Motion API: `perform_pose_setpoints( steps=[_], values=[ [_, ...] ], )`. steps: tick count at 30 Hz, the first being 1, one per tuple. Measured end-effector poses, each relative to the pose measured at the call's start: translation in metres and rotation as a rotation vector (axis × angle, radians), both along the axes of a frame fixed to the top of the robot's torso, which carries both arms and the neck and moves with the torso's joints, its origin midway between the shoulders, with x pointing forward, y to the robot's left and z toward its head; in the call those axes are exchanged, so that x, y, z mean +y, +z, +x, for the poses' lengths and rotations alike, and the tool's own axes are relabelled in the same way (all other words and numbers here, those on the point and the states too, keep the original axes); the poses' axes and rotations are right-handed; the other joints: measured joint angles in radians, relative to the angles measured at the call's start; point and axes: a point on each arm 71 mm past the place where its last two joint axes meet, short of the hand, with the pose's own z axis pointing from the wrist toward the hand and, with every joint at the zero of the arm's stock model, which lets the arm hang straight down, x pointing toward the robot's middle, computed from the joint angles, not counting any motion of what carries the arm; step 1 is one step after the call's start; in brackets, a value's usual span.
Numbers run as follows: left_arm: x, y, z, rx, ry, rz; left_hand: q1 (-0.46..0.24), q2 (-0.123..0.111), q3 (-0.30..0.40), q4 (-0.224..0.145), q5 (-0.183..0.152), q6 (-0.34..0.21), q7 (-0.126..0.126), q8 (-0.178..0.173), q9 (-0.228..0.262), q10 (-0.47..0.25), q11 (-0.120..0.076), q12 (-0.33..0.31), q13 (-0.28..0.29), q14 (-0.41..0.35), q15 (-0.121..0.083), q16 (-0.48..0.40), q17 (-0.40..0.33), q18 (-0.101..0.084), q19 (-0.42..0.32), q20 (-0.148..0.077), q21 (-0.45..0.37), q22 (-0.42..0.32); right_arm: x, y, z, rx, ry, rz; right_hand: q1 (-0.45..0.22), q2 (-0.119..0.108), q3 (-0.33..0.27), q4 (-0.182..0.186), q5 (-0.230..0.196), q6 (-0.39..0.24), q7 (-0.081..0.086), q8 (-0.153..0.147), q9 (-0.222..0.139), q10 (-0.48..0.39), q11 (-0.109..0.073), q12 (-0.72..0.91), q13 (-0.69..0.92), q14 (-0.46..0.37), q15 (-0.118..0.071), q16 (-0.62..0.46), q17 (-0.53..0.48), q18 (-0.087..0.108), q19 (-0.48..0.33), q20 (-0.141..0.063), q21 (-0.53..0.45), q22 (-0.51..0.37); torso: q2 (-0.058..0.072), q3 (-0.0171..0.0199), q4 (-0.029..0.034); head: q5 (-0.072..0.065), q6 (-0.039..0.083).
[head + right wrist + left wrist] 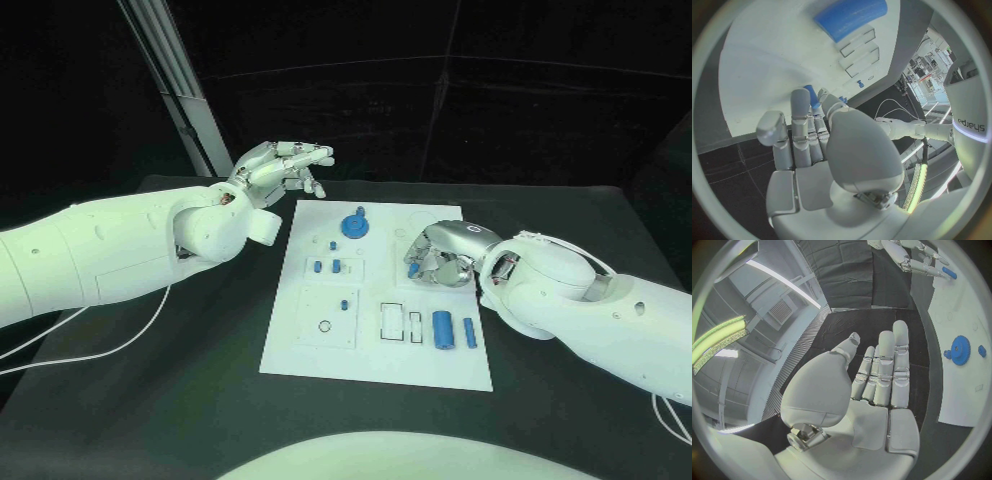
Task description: Assemble the parts on the task board
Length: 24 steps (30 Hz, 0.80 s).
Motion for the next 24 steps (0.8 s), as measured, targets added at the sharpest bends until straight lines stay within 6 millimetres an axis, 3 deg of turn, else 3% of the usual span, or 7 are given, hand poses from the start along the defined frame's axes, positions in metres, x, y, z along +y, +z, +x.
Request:
perform_pose_setpoints(
  steps=[6,9,14,24],
  values=[
    [0.0,-0.0001,0.0,0.0,0.0,0.0,0.0,0.0,0.0,0.0,0.0,0.0,0.0,0.0,0.0,0.0,0.0,0.0,0.0,0.0,0.0,0.0,0.0,0.0,0.0,0.0,0.0,0.0,0.0019,-0.0002,-0.0003,0.003,0.006,-0.001,0.0,0.0,0.013,0.0,0.0,0.009,-0.002,0.0,0.0,0.022,-0.001,-0.005,0.0,0.004,0.004,0.01,0.009,0.0,0.009,-0.002,0.005,0.01,0.0,0.0,-0.0002,0.0,-0.002],
    [0.0,-0.0001,0.0001,0.001,0.0,0.0,0.0,0.0,-0.002,-0.002,0.0,0.0,0.0,0.0,0.0,0.0,0.0,0.003,0.0,0.0,0.0,0.0,0.0,0.0,0.0,0.0,0.0,0.0,0.002,-0.0003,-0.0003,0.003,0.007,-0.003,0.014,0.014,0.043,-0.001,-0.001,0.037,-0.004,0.006,0.001,0.056,-0.005,-0.006,0.0,0.013,-0.006,0.037,0.034,0.0,0.029,-0.006,0.025,0.035,0.0,0.0,-0.0002,-0.001,-0.003],
    [0.0001,-0.0001,0.0001,0.001,0.0,0.0,0.0,0.0,-0.003,-0.003,0.0,0.0,0.0,0.0,0.0,0.0,0.0,0.006,-0.001,0.0,0.0,0.0,0.0,0.0,0.0,0.0,0.0,0.0,0.0016,0.0002,0.0002,-0.006,0.004,-0.011,0.036,0.036,0.108,-0.025,-0.042,0.086,-0.008,0.026,0.008,0.109,-0.009,-0.013,-0.001,0.021,-0.014,0.083,0.081,0.0,0.058,-0.015,0.057,0.084,0.0,0.0,-0.0002,-0.001,-0.004],
    [0.0006,-0.0002,0.0,0.002,0.0,0.001,0.0,0.0,-0.003,-0.003,0.0,0.0,0.0,0.0,0.0,0.0,0.0,0.006,-0.001,0.0,0.0,0.0,0.0,0.0,0.0,0.0,0.0,-0.001,0.0025,0.001,-0.0005,-0.041,0.002,-0.035,0.05,0.034,0.206,-0.059,-0.053,0.121,-0.012,0.032,0.009,0.131,0.012,-0.026,0.007,0.025,-0.018,0.121,0.118,0.0,0.078,-0.022,0.086,0.13,-0.001,-0.0001,-0.0002,-0.001,-0.005]
  ],
)
